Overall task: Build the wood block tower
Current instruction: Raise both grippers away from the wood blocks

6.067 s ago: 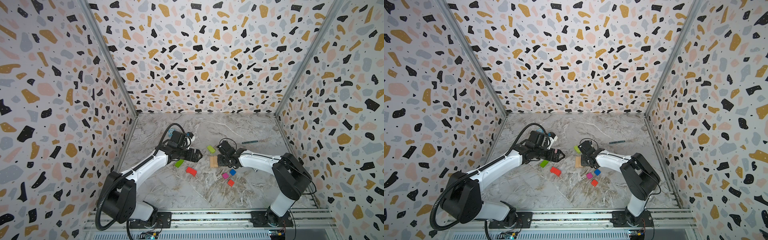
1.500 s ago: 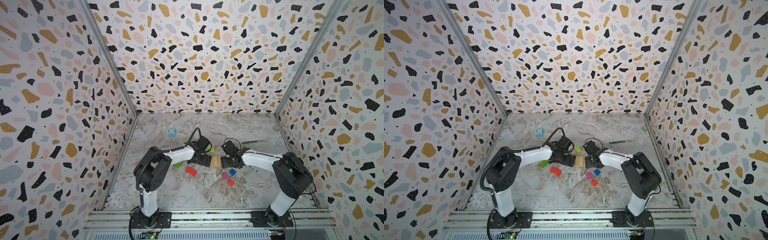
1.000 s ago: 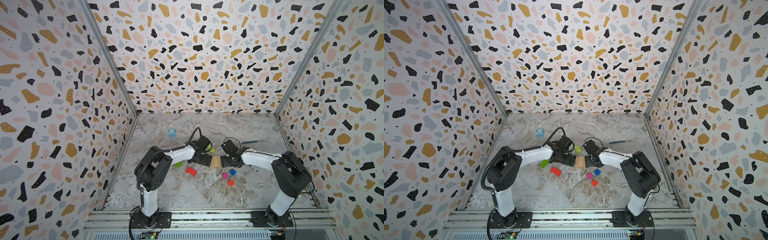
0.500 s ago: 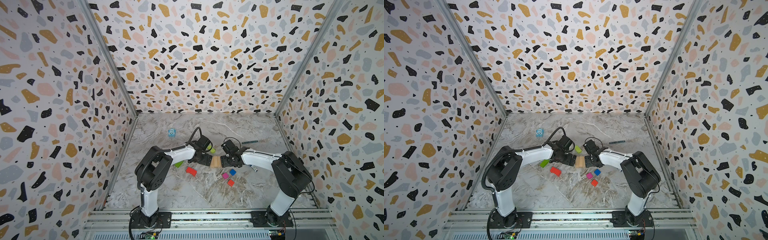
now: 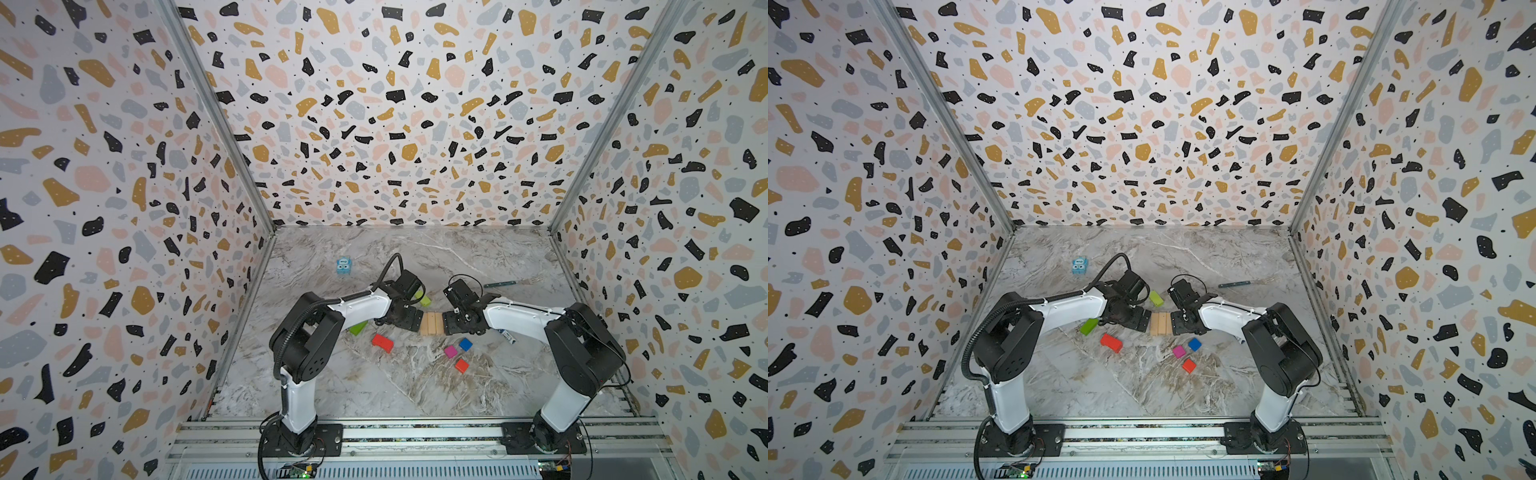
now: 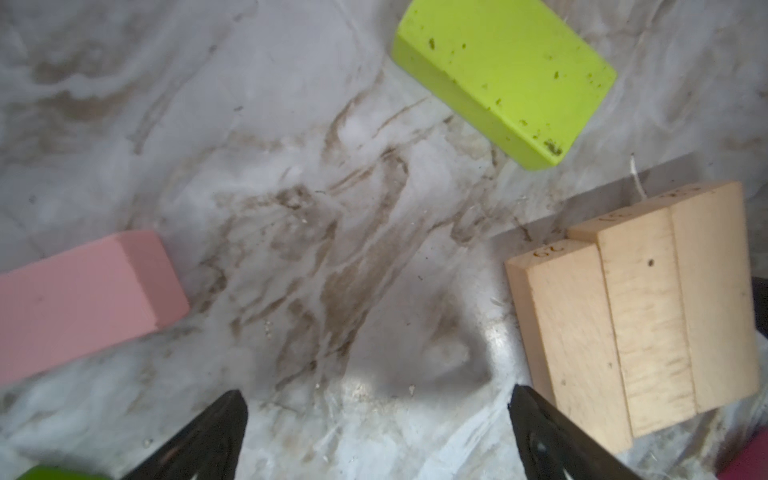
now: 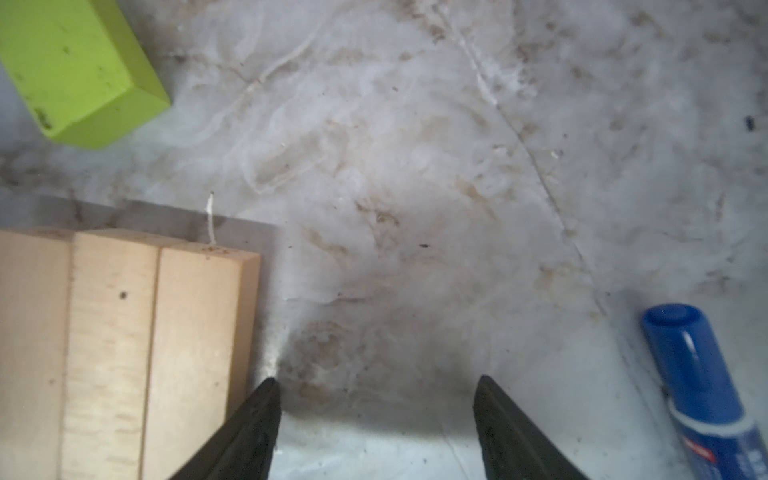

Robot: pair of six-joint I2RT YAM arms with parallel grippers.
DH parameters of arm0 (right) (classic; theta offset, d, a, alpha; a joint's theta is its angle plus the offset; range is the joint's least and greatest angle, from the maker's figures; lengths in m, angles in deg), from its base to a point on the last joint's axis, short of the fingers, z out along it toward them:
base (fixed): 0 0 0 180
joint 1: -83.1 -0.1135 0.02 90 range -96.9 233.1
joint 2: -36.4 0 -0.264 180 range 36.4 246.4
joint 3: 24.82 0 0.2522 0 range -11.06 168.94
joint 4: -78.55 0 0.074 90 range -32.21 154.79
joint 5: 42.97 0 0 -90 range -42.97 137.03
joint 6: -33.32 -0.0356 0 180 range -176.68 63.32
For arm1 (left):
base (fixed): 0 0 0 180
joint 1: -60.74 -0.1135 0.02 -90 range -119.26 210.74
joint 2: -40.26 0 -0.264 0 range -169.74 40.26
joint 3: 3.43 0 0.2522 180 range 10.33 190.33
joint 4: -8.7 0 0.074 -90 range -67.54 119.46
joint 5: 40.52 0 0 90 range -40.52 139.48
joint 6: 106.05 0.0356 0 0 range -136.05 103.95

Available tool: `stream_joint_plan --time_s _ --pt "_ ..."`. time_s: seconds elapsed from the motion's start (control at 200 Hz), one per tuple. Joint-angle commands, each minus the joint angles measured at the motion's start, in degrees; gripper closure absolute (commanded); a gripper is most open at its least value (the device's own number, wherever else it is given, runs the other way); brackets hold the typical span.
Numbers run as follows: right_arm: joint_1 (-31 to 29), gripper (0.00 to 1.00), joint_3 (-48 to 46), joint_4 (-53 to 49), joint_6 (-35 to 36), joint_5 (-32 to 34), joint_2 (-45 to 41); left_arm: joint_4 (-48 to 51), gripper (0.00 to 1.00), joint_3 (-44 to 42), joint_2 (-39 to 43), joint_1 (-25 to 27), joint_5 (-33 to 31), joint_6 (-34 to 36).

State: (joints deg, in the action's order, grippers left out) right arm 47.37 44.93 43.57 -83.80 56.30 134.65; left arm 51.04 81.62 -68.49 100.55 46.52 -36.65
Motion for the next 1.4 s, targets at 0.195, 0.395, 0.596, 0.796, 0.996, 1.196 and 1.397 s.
stream_joint_plan --time_s 0.195,0.395,0.596,0.796,0.996,1.196,1.397 --pt "0.61 0.23 3.42 -5.13 1.70 2.06 -6.11 3.90 0.00 2.93 5.91 -0.88 -3.81 3.33" --pt "0.61 0.15 4.09 -6.30 2.27 1.39 -9.17 3.95 0.00 1.92 10.79 -2.31 -3.87 5.22" --pt "0.57 0.11 6.19 -8.90 2.62 -0.45 -10.19 3.35 0.00 -0.82 17.98 -5.87 -1.39 5.57" --pt "0.23 0.09 7.34 -10.59 2.44 -2.91 -11.74 1.82 0.00 -5.32 25.15 -9.18 1.08 7.15" --pt "-2.25 0.11 9.16 -11.70 2.47 -3.87 -11.71 -2.15 0.00 -11.39 30.35 -14.32 3.55 7.33" --pt "-3.98 0.15 12.76 -13.26 1.67 -5.79 -8.55 -5.86 0.00 -15.35 32.08 -17.53 7.11 7.06" --pt "-6.46 0.16 14.31 -9.54 -1.24 -9.29 -6.74 -6.74 0.00 -16.44 32.89 -20.01 9.47 6.16"
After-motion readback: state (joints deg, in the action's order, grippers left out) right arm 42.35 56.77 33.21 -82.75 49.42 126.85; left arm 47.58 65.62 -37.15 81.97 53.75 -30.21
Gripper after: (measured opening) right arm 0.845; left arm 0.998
